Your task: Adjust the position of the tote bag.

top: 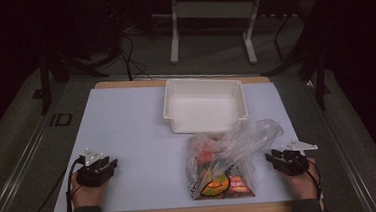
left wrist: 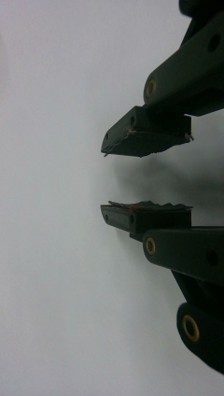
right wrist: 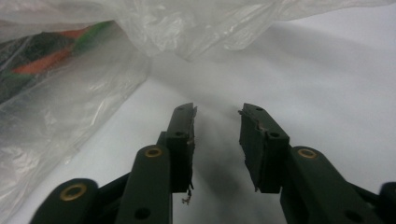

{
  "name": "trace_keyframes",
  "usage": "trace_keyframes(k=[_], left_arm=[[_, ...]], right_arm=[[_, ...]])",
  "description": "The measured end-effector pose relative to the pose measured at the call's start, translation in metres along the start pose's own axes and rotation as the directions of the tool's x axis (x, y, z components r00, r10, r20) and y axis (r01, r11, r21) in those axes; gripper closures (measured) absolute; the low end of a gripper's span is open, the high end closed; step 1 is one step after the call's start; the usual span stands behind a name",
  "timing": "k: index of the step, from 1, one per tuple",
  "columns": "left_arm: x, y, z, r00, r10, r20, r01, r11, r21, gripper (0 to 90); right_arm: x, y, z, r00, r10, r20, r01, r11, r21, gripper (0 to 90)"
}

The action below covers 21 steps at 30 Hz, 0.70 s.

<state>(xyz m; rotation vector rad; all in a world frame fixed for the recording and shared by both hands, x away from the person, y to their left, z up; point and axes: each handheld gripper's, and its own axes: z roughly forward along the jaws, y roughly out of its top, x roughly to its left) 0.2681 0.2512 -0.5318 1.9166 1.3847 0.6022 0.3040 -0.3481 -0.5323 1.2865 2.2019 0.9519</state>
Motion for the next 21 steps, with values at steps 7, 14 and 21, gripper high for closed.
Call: trace_keyframes(k=[7,14,21], left_arm=[[-0.011,0.011,-0.008,0.9982,0.014,0.058,-0.013,0.9996,-0.025,65.1],[-0.028,0.027,-0.012,0.9902,0.064,0.124,-0.059,0.9973,-0.044,63.9],[-0.053,0.046,-0.012,0.9717,0.125,0.201,-0.112,0.9910,-0.073,62.5]], right_arm=[[0.009,0.001,-0.004,0.9990,-0.042,-0.012,0.042,0.999,0.007,66.0],[0.014,0.002,-0.008,0.9984,-0.056,-0.012,0.056,0.998,0.013,66.2],[0.020,0.000,-0.010,0.9970,-0.076,-0.017,0.076,0.997,0.030,68.2]])
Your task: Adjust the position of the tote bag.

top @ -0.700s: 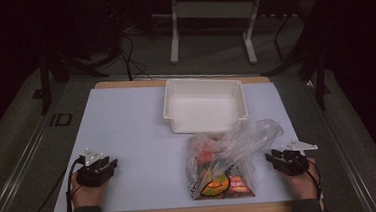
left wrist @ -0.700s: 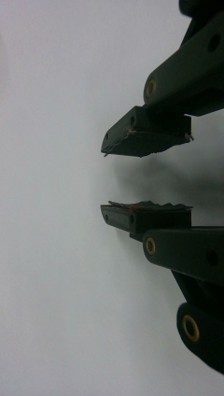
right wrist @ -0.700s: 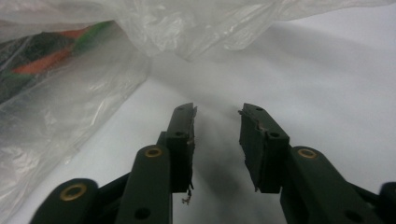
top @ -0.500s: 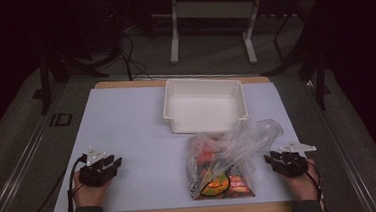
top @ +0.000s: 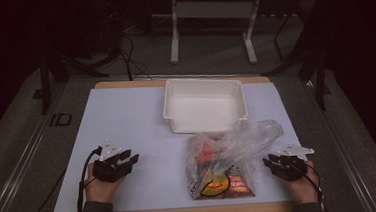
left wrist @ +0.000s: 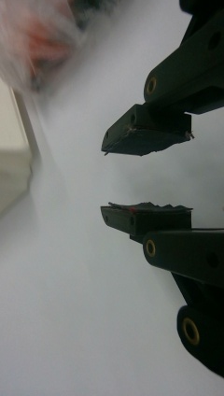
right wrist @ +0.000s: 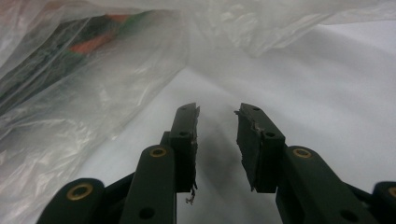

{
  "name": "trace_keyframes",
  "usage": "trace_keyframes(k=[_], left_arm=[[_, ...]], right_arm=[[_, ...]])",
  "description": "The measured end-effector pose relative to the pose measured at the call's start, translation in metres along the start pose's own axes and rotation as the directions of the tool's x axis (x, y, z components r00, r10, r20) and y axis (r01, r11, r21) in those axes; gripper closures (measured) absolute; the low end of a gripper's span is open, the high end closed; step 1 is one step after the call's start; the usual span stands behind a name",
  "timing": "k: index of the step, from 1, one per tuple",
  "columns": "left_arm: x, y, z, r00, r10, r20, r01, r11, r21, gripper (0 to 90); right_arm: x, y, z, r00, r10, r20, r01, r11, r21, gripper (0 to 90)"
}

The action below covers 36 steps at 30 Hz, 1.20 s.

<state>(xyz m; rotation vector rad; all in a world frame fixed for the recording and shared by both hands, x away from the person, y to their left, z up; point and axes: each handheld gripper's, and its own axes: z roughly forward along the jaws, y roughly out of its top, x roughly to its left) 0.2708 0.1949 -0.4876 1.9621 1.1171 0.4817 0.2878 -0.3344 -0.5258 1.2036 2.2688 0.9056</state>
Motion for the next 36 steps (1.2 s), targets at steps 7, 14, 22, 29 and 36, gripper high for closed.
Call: trace_keyframes(k=[7,14,22,29,36], left_arm=[[-0.026,0.020,0.013,0.9951,0.068,0.072,-0.067,0.9977,-0.014,61.1],[-0.056,0.040,0.030,0.9802,0.149,0.131,-0.147,0.9889,-0.019,60.5],[-0.074,0.060,0.050,0.9581,0.198,0.207,-0.196,0.9801,-0.034,60.3],[-0.091,0.076,0.069,0.9228,0.251,0.292,-0.246,0.9677,-0.057,57.2],[-0.113,0.091,0.078,0.8940,0.280,0.350,-0.264,0.9600,-0.095,52.6]], right_arm=[[0.005,0.001,-0.004,1.0000,-0.006,-0.001,0.006,1.000,0.000,71.1],[0.006,0.002,-0.006,0.9999,-0.003,-0.010,0.003,1.000,-0.013,71.5],[0.009,0.005,-0.007,0.9997,-0.007,-0.022,0.006,1.000,-0.031,68.3],[0.010,0.005,-0.006,0.9998,0.000,-0.019,0.000,1.000,-0.030,66.2],[0.009,0.005,-0.006,0.9998,0.009,-0.017,-0.009,0.999,-0.031,65.2]])
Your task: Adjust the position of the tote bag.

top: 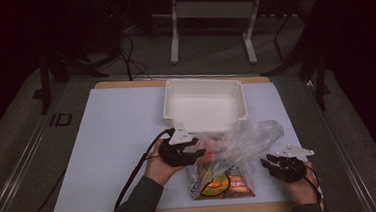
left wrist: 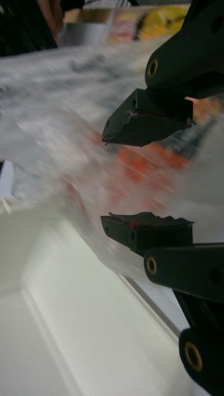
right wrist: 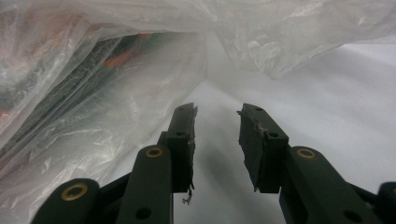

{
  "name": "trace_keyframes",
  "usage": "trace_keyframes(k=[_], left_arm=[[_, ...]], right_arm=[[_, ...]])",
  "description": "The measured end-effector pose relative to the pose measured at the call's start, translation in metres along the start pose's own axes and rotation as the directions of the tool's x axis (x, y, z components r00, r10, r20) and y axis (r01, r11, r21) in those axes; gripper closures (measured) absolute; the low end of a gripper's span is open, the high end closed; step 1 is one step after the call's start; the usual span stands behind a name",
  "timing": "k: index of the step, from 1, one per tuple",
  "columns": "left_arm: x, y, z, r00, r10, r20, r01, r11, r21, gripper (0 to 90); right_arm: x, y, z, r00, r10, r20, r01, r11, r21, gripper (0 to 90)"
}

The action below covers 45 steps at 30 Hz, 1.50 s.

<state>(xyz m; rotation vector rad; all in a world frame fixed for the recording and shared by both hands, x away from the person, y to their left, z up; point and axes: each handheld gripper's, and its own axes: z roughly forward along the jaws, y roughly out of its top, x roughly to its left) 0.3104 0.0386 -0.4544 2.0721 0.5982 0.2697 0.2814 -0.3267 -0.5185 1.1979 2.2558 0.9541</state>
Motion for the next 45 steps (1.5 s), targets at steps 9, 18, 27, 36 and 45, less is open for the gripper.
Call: trace_keyframes(k=[9,18,27,36,45], left_arm=[[-0.019,0.021,0.024,0.9958,0.028,0.087,-0.026,0.9994,-0.025,50.7],[-0.040,0.037,0.052,0.9873,0.075,0.140,-0.076,0.9971,0.004,49.8],[-0.042,0.031,0.053,0.9887,0.114,0.097,-0.122,0.9895,0.078,87.4],[-0.028,0.012,0.026,0.9981,0.048,0.038,-0.049,0.9979,0.042,88.7],[-0.016,-0.009,0.004,0.9995,-0.033,-0.003,0.033,0.9994,-0.010,88.5]], right_arm=[[0.000,0.000,0.000,1.0000,0.004,0.000,-0.004,1.000,-0.003,63.4],[0.000,0.000,0.000,1.0000,-0.002,-0.006,0.002,1.000,-0.005,62.5],[0.002,0.003,-0.005,0.9999,-0.004,-0.011,0.004,1.000,-0.023,61.4],[0.007,0.010,-0.013,0.9993,-0.010,-0.036,0.008,0.998,-0.055,59.8],[0.012,0.018,-0.022,0.9926,0.021,-0.119,-0.036,0.992,-0.121,52.9]])
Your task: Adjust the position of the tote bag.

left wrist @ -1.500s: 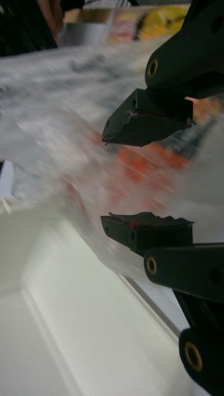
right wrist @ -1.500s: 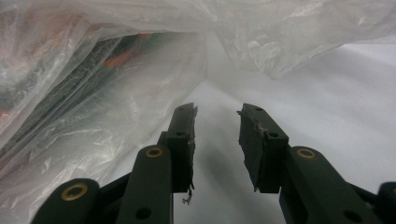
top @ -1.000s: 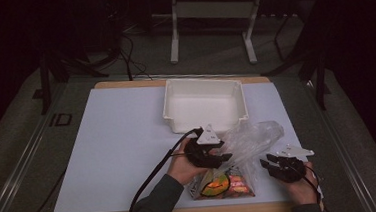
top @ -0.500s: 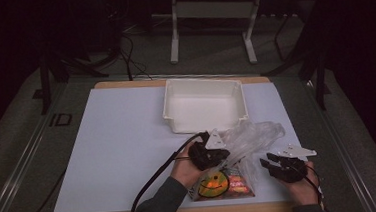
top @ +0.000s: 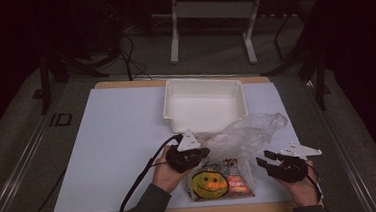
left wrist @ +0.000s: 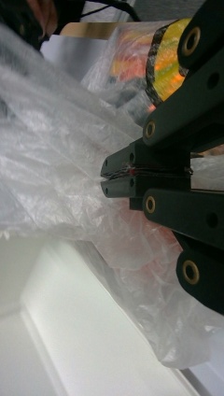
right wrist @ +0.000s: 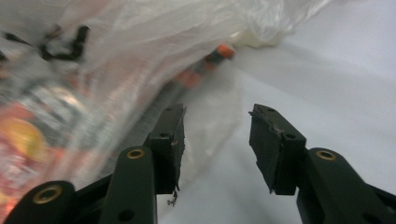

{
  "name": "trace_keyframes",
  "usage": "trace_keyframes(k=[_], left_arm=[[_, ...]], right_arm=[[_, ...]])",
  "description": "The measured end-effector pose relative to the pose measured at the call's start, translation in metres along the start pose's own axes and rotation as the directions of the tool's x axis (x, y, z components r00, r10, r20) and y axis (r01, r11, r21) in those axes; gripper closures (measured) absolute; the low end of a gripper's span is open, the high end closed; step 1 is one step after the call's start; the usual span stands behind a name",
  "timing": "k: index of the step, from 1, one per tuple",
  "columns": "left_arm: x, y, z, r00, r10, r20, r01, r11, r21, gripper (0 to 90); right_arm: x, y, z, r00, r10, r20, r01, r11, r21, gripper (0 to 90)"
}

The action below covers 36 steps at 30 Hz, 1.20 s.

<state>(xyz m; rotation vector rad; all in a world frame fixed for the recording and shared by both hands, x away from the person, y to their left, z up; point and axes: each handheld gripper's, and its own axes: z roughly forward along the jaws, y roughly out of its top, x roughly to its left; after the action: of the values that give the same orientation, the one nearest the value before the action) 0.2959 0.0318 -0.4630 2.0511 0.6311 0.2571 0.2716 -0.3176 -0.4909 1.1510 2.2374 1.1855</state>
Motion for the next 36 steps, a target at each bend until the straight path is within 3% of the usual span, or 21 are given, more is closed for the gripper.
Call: trace_keyframes(k=[7,15,19,23,28,30,36], left_arm=[[0.011,-0.012,-0.014,0.9986,-0.052,-0.013,0.052,0.9982,-0.030,88.4],[0.020,-0.019,-0.022,0.9969,-0.070,-0.036,0.069,0.9971,-0.032,88.3],[0.024,-0.026,-0.026,0.9946,-0.092,-0.049,0.090,0.9953,-0.036,88.3],[0.030,-0.034,-0.032,0.9917,-0.111,-0.065,0.109,0.9935,-0.034,88.3],[0.038,-0.049,-0.039,0.9849,-0.155,-0.078,0.152,0.9877,-0.037,88.6],[0.039,-0.054,-0.041,0.9825,-0.167,-0.082,0.165,0.9856,-0.037,88.6],[0.046,-0.071,-0.048,0.9731,-0.208,-0.100,0.206,0.9781,-0.025,89.4]], right_arm=[[0.010,0.013,-0.001,0.9952,0.054,-0.082,-0.058,0.997,-0.051,40.8],[0.021,0.037,0.006,0.9915,0.059,-0.116,-0.066,0.996,-0.065,31.9],[0.019,0.046,0.020,0.9902,0.080,-0.114,-0.082,0.997,-0.014,40.9],[0.017,0.048,0.027,0.9871,0.095,-0.129,-0.095,0.995,0.007,65.4],[0.017,0.043,0.026,0.9900,0.078,-0.117,-0.077,0.997,0.016,85.3],[0.016,0.041,0.025,0.9910,0.068,-0.115,-0.067,0.998,0.013,89.2],[0.015,0.035,0.018,0.9946,0.052,-0.091,-0.049,0.998,0.031,89.9]])
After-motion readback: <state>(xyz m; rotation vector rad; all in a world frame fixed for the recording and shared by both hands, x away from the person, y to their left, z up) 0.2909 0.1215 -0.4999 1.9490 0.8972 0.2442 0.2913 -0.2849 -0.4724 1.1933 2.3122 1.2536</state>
